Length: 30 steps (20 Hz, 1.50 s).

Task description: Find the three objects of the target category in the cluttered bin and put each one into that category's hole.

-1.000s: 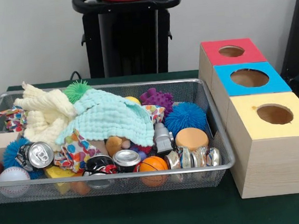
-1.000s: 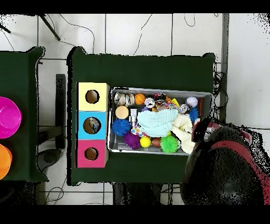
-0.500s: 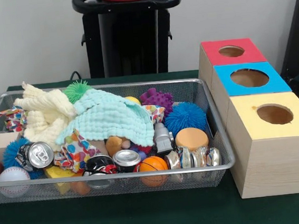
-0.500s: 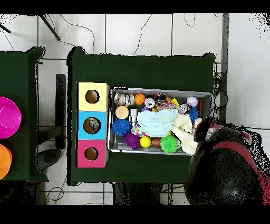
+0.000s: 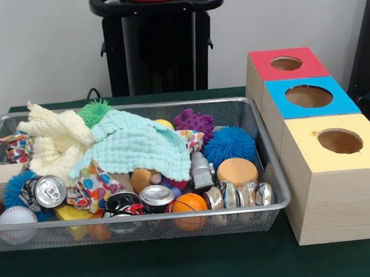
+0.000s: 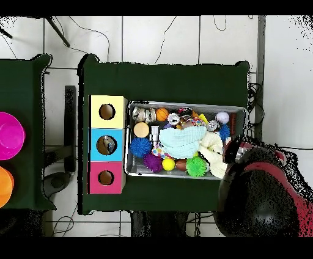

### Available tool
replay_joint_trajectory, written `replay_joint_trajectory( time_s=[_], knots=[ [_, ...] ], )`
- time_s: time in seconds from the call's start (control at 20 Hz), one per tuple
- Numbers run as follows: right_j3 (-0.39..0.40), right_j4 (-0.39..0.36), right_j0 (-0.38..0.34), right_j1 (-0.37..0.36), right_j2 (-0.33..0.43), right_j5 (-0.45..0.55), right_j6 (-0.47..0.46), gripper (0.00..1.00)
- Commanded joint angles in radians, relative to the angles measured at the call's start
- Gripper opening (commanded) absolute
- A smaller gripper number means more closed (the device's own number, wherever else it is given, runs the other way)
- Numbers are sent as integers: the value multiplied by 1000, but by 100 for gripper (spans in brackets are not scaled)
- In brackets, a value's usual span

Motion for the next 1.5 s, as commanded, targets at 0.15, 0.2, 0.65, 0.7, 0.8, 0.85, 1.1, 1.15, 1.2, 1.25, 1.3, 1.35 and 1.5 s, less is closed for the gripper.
replay_joint_trajectory(
  time_s=[0.15, 0.2, 0.65, 0.7, 0.8, 0.85, 1.1, 1.15, 1.2, 1.25, 1.3, 1.35, 1.5],
  knots=[
    [138, -45, -48, 47, 127, -3, -188, 100],
    [152, -38, -58, 49, 141, -28, -189, 100],
    [136, -68, -49, 37, 138, 12, -172, 100],
    [137, -69, -53, 37, 143, 12, -178, 100],
    [150, -63, -55, 37, 145, -11, -158, 100],
    [142, -81, -42, 38, 134, -12, -140, 100],
    [117, -120, -24, 33, 120, 0, -131, 100],
    [115, -122, -23, 31, 119, 5, -128, 100],
    [114, -123, -21, 29, 119, 10, -125, 100],
    [112, -129, -13, 26, 113, 17, -109, 100],
    [108, -140, -3, 21, 104, 23, -95, 100],
    [100, -153, 9, 20, 95, 34, -74, 100],
    [78, -157, 32, 19, 79, 89, -33, 100]
  ],
)
